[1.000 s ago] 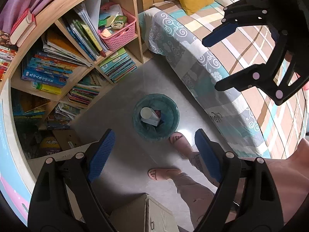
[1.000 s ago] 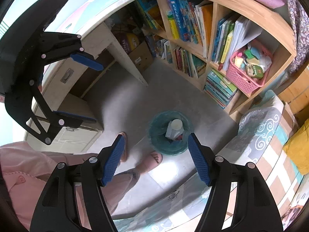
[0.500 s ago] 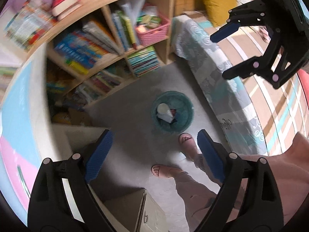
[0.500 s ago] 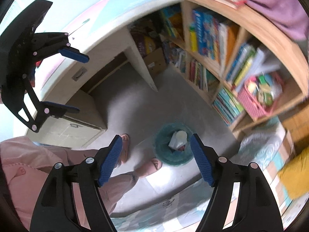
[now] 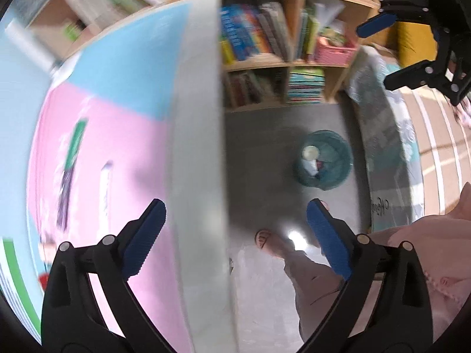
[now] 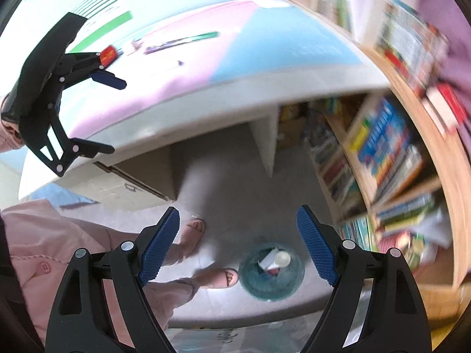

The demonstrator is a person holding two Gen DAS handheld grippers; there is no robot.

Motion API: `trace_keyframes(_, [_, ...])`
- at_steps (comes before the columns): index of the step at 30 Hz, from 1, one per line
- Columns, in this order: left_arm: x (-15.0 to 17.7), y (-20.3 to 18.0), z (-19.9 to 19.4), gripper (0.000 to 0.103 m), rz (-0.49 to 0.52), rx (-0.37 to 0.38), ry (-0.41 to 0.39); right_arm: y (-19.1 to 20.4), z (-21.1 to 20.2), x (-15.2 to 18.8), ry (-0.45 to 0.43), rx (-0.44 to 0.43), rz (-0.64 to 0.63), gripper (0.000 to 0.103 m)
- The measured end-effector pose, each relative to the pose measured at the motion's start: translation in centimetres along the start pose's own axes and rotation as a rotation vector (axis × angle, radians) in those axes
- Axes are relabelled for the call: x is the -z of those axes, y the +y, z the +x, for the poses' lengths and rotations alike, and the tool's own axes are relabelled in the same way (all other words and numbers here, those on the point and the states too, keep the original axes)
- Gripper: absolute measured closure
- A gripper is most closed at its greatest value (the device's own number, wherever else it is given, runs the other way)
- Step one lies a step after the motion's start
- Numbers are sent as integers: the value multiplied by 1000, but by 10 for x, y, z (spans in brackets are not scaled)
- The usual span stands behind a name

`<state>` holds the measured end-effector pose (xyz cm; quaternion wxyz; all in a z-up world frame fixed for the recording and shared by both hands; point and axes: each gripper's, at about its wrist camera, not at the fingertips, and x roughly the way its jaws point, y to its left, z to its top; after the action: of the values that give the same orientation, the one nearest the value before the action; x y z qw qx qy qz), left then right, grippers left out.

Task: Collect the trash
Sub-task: 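Grasp the Darlie toothbrush pack with the right tool while the left tool grasps the white marker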

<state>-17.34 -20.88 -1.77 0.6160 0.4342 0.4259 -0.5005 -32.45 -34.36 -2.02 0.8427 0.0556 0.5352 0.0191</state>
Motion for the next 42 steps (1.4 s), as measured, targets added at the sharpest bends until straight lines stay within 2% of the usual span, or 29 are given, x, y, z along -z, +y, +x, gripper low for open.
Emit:
trace_keyframes(5, [33, 38, -5, 8, -100, -38, 0, 35, 15, -46, 9, -32, -112, 17])
trace_keyframes(8, [47, 57, -7, 8, -161, -25, 4, 52, 22, -69, 16, -58, -161, 17])
trace_keyframes(23, [84, 131, -8, 7, -271, -31, -23, 110, 66, -168, 21, -81, -308, 16])
trace_keyframes(32, [77, 163, 17, 7, -330, -2, -7, 112, 102, -235, 40, -112, -435, 16])
trace_keyframes(36, [66, 173, 31, 7, -386, 30, -9, 104, 129, -271, 69, -157, -506, 16])
trace_keyframes(38, [59, 178, 40, 7, -418, 18, 7, 101, 144, -292, 78, -180, -558, 16])
trace_keyframes(42, [49, 189, 54, 9, -501, 46, 10, 99, 170, -325, 94, -217, -684, 16])
